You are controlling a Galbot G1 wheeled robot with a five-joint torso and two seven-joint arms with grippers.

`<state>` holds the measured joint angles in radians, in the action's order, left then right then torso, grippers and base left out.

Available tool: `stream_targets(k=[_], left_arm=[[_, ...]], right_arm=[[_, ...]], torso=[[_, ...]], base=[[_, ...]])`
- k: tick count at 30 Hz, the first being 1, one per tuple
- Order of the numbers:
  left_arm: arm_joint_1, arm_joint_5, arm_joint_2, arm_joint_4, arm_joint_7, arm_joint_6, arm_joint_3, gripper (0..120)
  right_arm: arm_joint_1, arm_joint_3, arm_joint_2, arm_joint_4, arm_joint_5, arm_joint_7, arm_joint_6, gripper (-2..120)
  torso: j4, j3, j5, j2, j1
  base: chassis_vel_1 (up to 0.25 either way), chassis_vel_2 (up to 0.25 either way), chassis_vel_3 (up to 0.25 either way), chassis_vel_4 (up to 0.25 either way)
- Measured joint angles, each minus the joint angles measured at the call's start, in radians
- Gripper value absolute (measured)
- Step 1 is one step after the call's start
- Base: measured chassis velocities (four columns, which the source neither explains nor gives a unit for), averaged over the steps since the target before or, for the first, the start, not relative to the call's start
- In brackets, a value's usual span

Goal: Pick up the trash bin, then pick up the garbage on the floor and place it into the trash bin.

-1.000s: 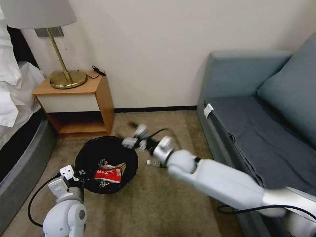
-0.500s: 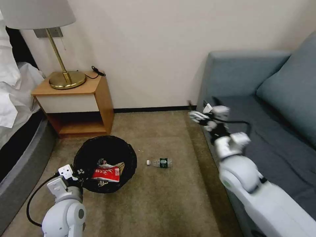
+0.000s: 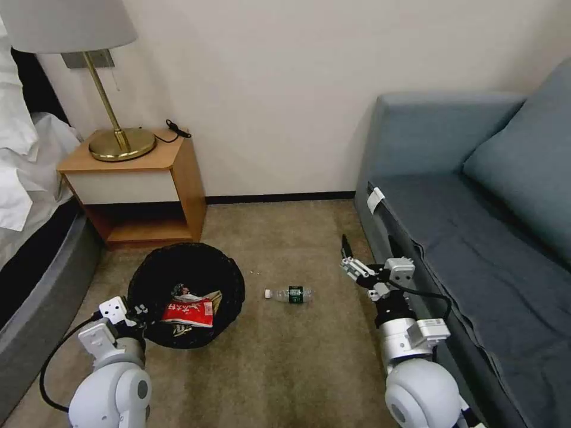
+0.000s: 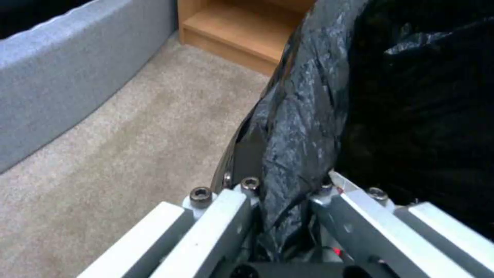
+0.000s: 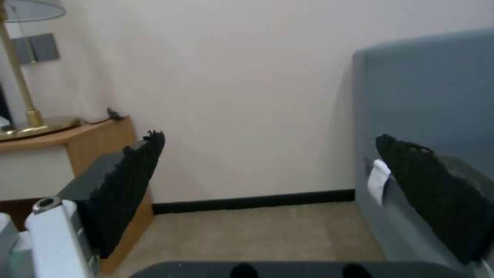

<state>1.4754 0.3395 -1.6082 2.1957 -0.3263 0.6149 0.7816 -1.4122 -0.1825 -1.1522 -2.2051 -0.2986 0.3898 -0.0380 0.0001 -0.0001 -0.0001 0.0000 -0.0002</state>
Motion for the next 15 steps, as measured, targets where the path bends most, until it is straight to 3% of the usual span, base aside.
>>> stream_targets(k=[6, 15], left_arm=[[0.0, 0.001, 0.0, 0.0, 0.0, -0.003, 0.001, 2], [-0.002, 0.002, 0.0, -0.009, 0.001, -0.006, 0.002, 2]], right_arm=[[0.009, 0.005, 0.01, 0.013, -0.003, -0.001, -0.002, 100], [0.068, 0.026, 0.031, 0.077, -0.023, -0.043, -0.03, 100]], torso=[[0.0, 0.0, 0.0, 0.0, 0.0], [-0.0004, 0.0, 0.0, 0.0, 0.0]], base=[[-0.093, 0.102, 0.084, -0.095], [-0.19, 0.184, 0.192, -0.196]])
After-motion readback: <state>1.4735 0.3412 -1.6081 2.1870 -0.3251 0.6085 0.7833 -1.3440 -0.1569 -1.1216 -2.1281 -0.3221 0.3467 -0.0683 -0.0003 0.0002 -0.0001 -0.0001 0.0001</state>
